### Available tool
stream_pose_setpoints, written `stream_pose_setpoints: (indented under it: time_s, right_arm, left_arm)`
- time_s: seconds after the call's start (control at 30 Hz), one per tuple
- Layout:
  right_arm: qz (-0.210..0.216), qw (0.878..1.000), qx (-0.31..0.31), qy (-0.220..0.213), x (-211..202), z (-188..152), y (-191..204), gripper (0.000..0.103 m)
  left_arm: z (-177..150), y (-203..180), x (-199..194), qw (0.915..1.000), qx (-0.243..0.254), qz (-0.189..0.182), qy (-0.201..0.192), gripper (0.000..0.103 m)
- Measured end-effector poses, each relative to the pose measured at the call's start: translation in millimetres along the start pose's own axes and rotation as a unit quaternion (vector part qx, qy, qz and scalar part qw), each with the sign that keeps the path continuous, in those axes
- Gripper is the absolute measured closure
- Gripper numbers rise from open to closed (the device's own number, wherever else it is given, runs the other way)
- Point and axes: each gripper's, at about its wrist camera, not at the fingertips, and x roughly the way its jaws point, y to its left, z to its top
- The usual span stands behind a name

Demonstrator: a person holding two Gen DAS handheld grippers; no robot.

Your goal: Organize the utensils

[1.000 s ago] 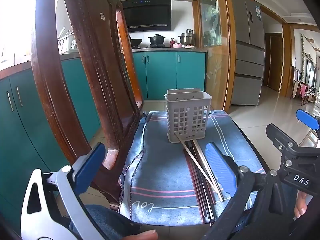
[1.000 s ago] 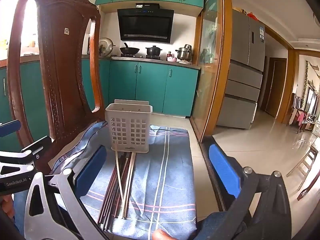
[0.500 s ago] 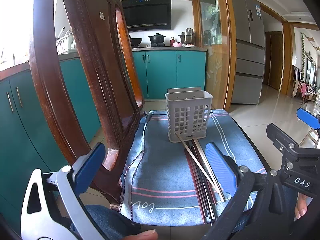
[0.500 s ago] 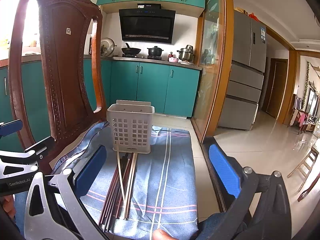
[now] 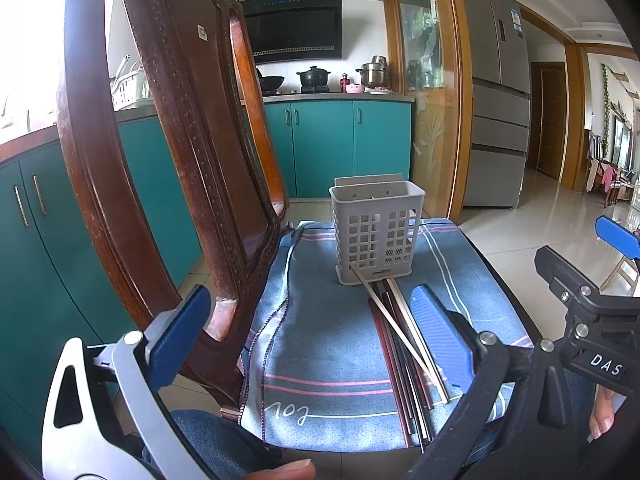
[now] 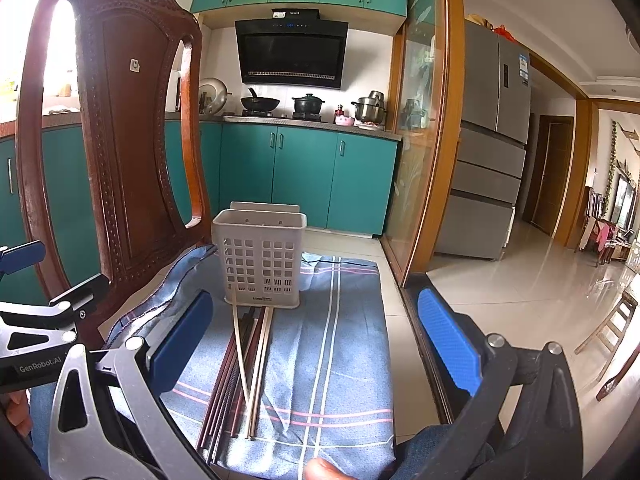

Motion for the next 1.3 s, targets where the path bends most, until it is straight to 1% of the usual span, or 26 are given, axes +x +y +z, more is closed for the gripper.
stream_pose_setpoints:
  time_s: [0.4, 0.6, 0.77, 0.97, 1.3]
  right_arm:
    - [0.0, 1.0, 0.004, -0.001, 0.1, -0.7, -4.2, 0.003]
    - [-0.003, 1.0, 0.01, 0.002, 5.6, 1.6, -8.7, 0.003]
    - [-0.004, 1.0, 0.013, 0.0, 11.0, 9.1, -9.6, 0.003]
    - [0.001, 1.0, 0.019, -0.011, 15.1, 18.8, -10.5, 0.003]
    - [0.003, 1.0, 0.015, -0.011, 17.4, 17.1, -11.3, 0.003]
  left_arm:
    - [-0.3, -3.3, 0.0, 1.0, 0.003, -0.001, -0.001, 0.003]
    - [2.6, -6.0, 6.6, 1.0, 0.004, -0.001, 0.003, 0.003]
    - [11.3, -6.0, 9.7, 1.0, 0.006, 0.0, 0.001, 0.003]
    - [21.3, -2.4, 12.1, 0.9998, 0.005, 0.01, -0.013, 0.003]
    - [24.4, -6.1, 16.9, 0.9998, 0.009, 0.01, -0.012, 0.003]
